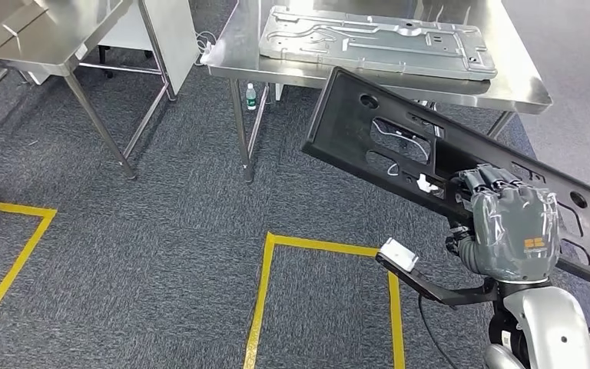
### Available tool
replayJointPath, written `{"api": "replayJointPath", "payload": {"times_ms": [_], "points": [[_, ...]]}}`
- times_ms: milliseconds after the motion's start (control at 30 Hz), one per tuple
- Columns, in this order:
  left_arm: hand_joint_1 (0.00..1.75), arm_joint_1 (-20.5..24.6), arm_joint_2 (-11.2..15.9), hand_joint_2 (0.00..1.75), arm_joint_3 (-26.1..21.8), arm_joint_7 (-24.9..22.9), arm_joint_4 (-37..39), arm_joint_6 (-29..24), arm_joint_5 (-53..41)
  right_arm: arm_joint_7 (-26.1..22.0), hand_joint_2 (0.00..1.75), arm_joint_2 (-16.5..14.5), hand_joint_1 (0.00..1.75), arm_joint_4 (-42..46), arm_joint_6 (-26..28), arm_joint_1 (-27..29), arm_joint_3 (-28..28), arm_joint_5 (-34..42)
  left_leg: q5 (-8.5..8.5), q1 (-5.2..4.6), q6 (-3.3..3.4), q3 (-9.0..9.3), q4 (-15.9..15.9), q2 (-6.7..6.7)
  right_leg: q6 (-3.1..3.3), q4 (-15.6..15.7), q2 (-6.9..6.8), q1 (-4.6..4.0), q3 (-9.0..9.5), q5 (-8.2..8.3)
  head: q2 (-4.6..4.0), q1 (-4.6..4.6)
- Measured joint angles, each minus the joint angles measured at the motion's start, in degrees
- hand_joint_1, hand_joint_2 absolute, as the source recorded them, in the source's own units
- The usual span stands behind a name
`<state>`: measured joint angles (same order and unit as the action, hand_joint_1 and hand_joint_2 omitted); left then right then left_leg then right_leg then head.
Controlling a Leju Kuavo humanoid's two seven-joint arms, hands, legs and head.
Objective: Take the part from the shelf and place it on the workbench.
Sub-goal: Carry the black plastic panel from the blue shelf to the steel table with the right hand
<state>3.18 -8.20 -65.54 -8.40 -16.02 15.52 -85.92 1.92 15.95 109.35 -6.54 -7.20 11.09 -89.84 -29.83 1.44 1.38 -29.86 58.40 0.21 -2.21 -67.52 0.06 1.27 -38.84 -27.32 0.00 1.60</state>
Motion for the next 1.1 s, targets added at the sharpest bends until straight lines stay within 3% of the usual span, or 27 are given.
{"api": "replayJointPath", "payload": {"times_ms": [33, 67, 133, 233, 300, 367, 400, 433, 467, 500, 533, 567, 633, 733, 800, 867, 933, 967, 1000, 1067, 1100], "points": [[0.00, 0.03, -0.05, 1.75, -0.15, 0.03, -0.01, -0.01, 0.00, 0.00, 1.75, -0.02, 1.75, -0.03, -0.03, -0.10, 0.04, -0.01, -0.47, -0.08, -0.24, 0.52, -0.03, 0.02, 0.22, 3.33, -0.22, -0.18, 1.37, 1.69, 0.00, -0.01], [0.00, 0.06, -0.07, 1.75, -0.24, 0.06, -0.03, -0.02, 0.00, -0.01, 1.75, -0.04, 1.75, -0.04, -0.05, -0.28, 0.07, 0.00, -0.86, -0.13, -0.52, 0.85, -0.12, 0.05, 0.56, 5.91, -0.45, -0.41, 2.56, 2.26, 0.01, -0.03], [0.00, 0.12, -0.11, 1.75, -0.31, 0.19, -0.11, -0.05, 0.00, -0.01, 1.75, -0.08, 1.75, -0.09, -0.15, -0.58, 0.17, -0.01, -1.33, -0.22, -1.17, 1.17, -0.53, 0.22, 1.29, 7.59, -0.64, -0.91, 3.53, 1.37, 0.01, -0.04], [0.00, 0.37, -0.15, 1.75, -0.34, 0.45, -0.23, -0.08, -0.01, 0.03, 1.75, -0.10, 1.75, -0.05, -0.40, -0.82, 0.31, 0.00, -2.19, -0.18, -2.03, 1.88, -0.13, 0.60, 2.40, 8.82, -0.30, -0.71, 5.11, 0.57, 0.01, -0.02], [0.00, 0.41, -0.15, 1.75, -0.36, 0.65, -0.30, -0.11, -0.03, 0.06, 1.75, -0.13, 1.75, -0.03, -0.60, -1.18, 0.50, 0.02, -3.93, -0.12, -2.23, -0.97, 5.56, 0.45, 3.22, 9.56, -0.26, -0.51, 6.68, -0.05, 0.01, 0.02], [0.00, 0.27, -0.15, 1.75, -0.36, 0.75, -0.31, -0.13, -0.04, 0.07, 1.75, -0.18, 1.75, -0.10, -0.75, -1.49, 0.78, 0.06, -5.55, -0.18, -2.32, -6.83, 13.76, 0.29, 3.69, 9.68, -0.19, -0.63, 7.98, -1.10, 0.01, 0.04], [0.00, 0.14, -0.15, 1.75, -0.36, 0.74, -0.31, -0.13, -0.04, 0.07, 1.75, -0.22, 1.75, -0.17, -0.81, -1.52, 0.91, 0.09, -5.04, -0.20, -2.32, -9.23, 16.05, 0.28, 3.73, 9.68, -0.08, -0.71, 8.73, -1.74, 0.01, 0.06], [0.00, -0.01, -0.15, 1.75, -0.37, 0.74, -0.31, -0.14, -0.04, 0.07, 1.75, -0.27, 1.75, -0.24, -0.88, -1.54, 1.01, 0.12, -3.32, -0.21, -2.25, -10.62, 16.20, 0.28, 3.73, 9.68, 0.07, -0.78, 9.60, -2.42, 0.00, 0.05], [0.00, -0.14, -0.14, 1.75, -0.37, 0.73, -0.31, -0.15, -0.04, 0.07, 1.75, -0.30, 1.75, -0.29, -0.95, -1.61, 1.07, 0.14, -0.40, -0.25, -2.07, -10.87, 13.98, 0.27, 3.68, 9.69, 0.20, -0.84, 10.63, -3.18, 0.00, 0.05], [0.00, -0.26, -0.11, 1.75, -0.38, 0.73, -0.31, -0.16, -0.04, 0.08, 1.75, -0.33, 1.75, -0.32, -1.01, -1.70, 1.12, 0.14, 2.97, -0.39, -1.75, -10.35, 10.18, 0.24, 3.58, 9.72, 0.29, -0.87, 11.57, -4.01, 0.00, 0.05], [0.00, -0.35, -0.04, 1.75, -0.39, 0.74, -0.32, -0.16, -0.04, 0.08, 1.75, -0.35, 1.75, -0.36, -1.04, -1.83, 1.15, 0.14, 5.25, -0.63, -1.36, -9.40, 6.76, 0.18, 3.36, 9.75, 0.36, -0.96, 12.36, -4.84, 0.00, 0.02], [0.00, -0.38, 0.00, 1.75, -0.39, 0.73, -0.32, -0.17, -0.04, 0.08, 1.75, -0.37, 1.75, -0.39, -1.08, -1.99, 1.18, 0.15, 6.43, -0.87, -1.01, -8.40, 3.93, 0.19, 3.04, 9.82, 0.46, -0.99, 12.96, -5.56, 0.01, 0.02], [0.00, -0.27, 0.05, 1.75, -0.40, 0.73, -0.33, -0.19, -0.04, 0.07, 1.75, -0.38, 1.75, -0.45, -1.13, -2.25, 1.23, 0.16, 5.68, -1.26, -0.45, -7.06, 1.88, 0.22, 2.29, 10.14, 0.57, -0.99, 13.90, -6.15, 0.01, -0.03], [0.00, -0.08, -0.01, 1.75, -0.41, 0.74, -0.38, -0.20, -0.04, 0.08, 1.75, -0.38, 1.75, -0.48, -1.20, -2.54, 1.27, 0.16, 4.78, -0.93, 0.40, -4.51, -0.27, 0.09, 1.30, 7.51, 0.47, -0.80, 13.85, -4.67, 0.02, -0.04], [0.00, -0.08, -0.05, 1.75, -0.42, 0.75, -0.42, -0.19, -0.04, 0.08, 1.75, -0.37, 1.75, -0.54, -1.27, -2.70, 1.30, 0.16, 4.21, -0.59, 0.78, -2.48, -1.44, 0.04, 0.79, 1.86, 0.32, -0.55, 10.15, -4.64, 0.03, -0.08], [0.00, -0.09, -0.08, 1.75, -0.42, 0.75, -0.44, -0.18, -0.04, 0.08, 1.75, -0.37, 1.75, -0.66, -1.45, -2.71, 1.35, 0.16, 3.26, -0.35, 0.84, -0.78, -2.04, -0.02, 0.27, -3.60, 0.28, -0.19, 5.05, -7.20, 0.04, -0.10], [0.00, -0.13, -0.10, 1.75, -0.43, 0.75, -0.44, -0.17, -0.04, 0.10, 1.75, -0.37, 1.75, -0.84, -1.61, -2.66, 1.40, 0.16, 1.92, 0.01, 0.48, 1.10, -2.30, -0.19, -0.37, -4.52, 0.22, 0.28, 1.53, -9.55, 0.03, -0.12], [0.00, -0.16, -0.11, 1.75, -0.45, 0.75, -0.44, -0.17, -0.04, 0.11, 1.75, -0.37, 1.75, -0.93, -1.63, -2.66, 1.41, 0.16, 1.13, 0.28, 0.16, 2.08, -2.33, -0.27, -0.71, -2.70, 0.13, 0.54, 0.91, -8.97, 0.02, -0.14], [0.00, -0.21, -0.11, 1.75, -0.49, 0.75, -0.44, -0.17, -0.04, 0.13, 1.75, -0.37, 1.75, -1.03, -1.64, -2.66, 1.42, 0.16, 0.30, 0.54, -0.21, 3.07, -2.34, -0.30, -1.08, 0.32, -0.05, 0.81, 0.94, -6.70, 0.02, -0.14], [0.00, -0.34, -0.09, 1.75, -0.62, 0.75, -0.45, -0.17, -0.04, 0.14, 1.75, -0.37, 1.75, -1.26, -1.67, -2.59, 1.44, 0.16, -1.36, 0.81, -1.11, 4.93, -2.29, -0.30, -1.46, 6.16, -1.05, 1.10, 1.60, 0.28, 0.01, -0.16], [0.00, -0.37, -0.08, 1.75, -0.69, 0.75, -0.45, -0.17, -0.04, 0.15, 1.75, -0.37, 1.75, -1.35, -1.69, -2.54, 1.46, 0.16, -2.07, 0.80, -1.65, 5.65, -2.40, -0.25, -1.18, 7.65, -1.36, 0.99, 1.99, 2.58, 0.01, -0.12]]}}
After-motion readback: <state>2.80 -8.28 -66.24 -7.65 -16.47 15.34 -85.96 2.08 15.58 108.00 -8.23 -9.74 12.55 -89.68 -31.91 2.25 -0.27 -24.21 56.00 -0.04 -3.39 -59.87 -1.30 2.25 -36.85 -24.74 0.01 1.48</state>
